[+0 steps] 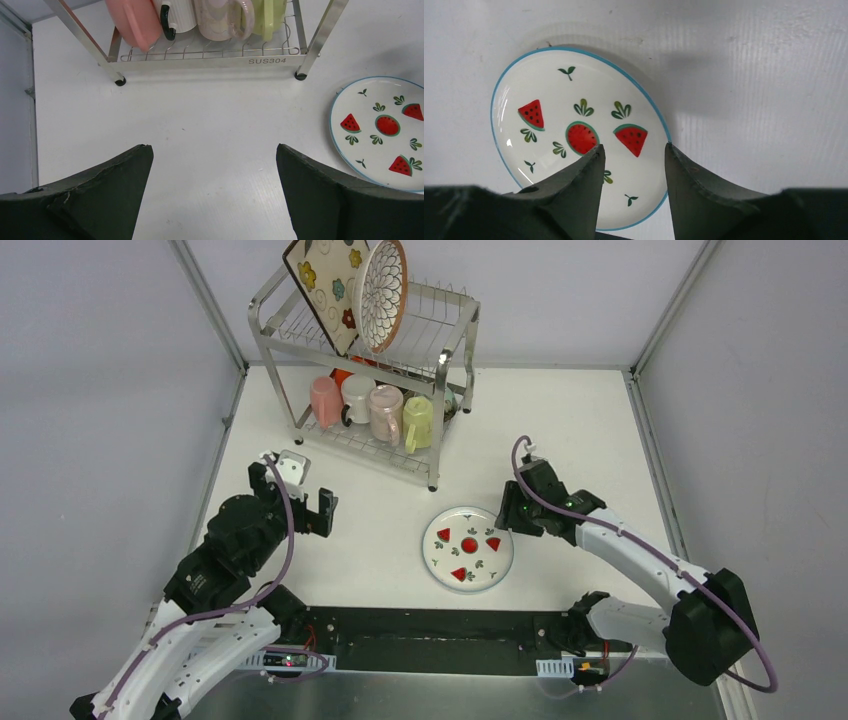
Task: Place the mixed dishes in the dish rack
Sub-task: Pick up the plate at the center of the board.
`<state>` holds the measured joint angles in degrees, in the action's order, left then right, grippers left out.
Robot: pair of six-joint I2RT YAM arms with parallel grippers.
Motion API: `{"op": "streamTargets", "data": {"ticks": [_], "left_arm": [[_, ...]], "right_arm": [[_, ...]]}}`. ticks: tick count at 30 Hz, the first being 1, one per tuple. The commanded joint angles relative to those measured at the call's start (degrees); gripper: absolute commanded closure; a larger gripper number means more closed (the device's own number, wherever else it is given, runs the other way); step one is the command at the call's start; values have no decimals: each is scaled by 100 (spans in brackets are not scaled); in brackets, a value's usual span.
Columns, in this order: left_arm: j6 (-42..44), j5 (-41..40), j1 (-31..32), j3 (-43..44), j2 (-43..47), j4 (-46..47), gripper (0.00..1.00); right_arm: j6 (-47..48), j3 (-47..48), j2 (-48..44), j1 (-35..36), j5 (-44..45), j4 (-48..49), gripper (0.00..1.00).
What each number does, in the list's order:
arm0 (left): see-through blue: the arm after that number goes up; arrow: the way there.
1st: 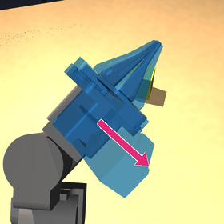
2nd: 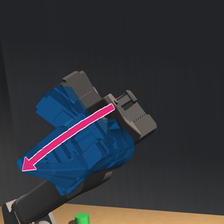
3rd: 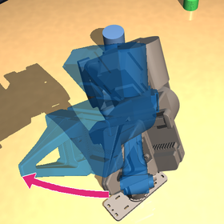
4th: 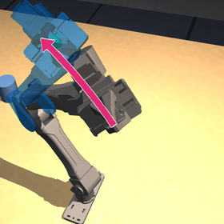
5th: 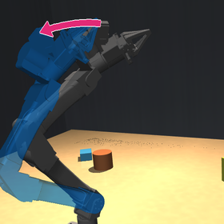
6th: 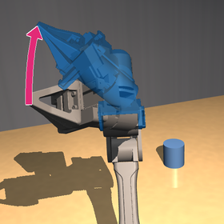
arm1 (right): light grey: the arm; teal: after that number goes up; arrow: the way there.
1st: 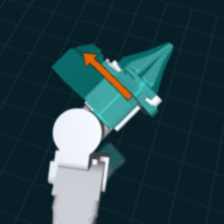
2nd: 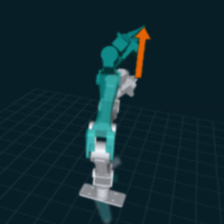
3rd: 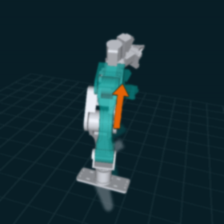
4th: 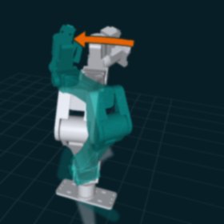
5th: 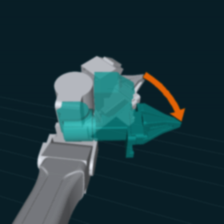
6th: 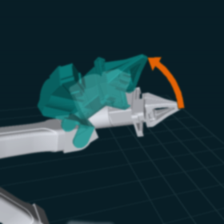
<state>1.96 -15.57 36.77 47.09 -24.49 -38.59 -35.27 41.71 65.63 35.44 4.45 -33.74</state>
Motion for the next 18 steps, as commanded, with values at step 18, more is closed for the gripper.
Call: {"op": "streamTargets", "data": {"ticks": [18], "left_arm": [[33, 59, 32, 2, -192, 143, 1]], "right_arm": [[411, -962, 478, -1647, -2493, 1309, 51]]}}
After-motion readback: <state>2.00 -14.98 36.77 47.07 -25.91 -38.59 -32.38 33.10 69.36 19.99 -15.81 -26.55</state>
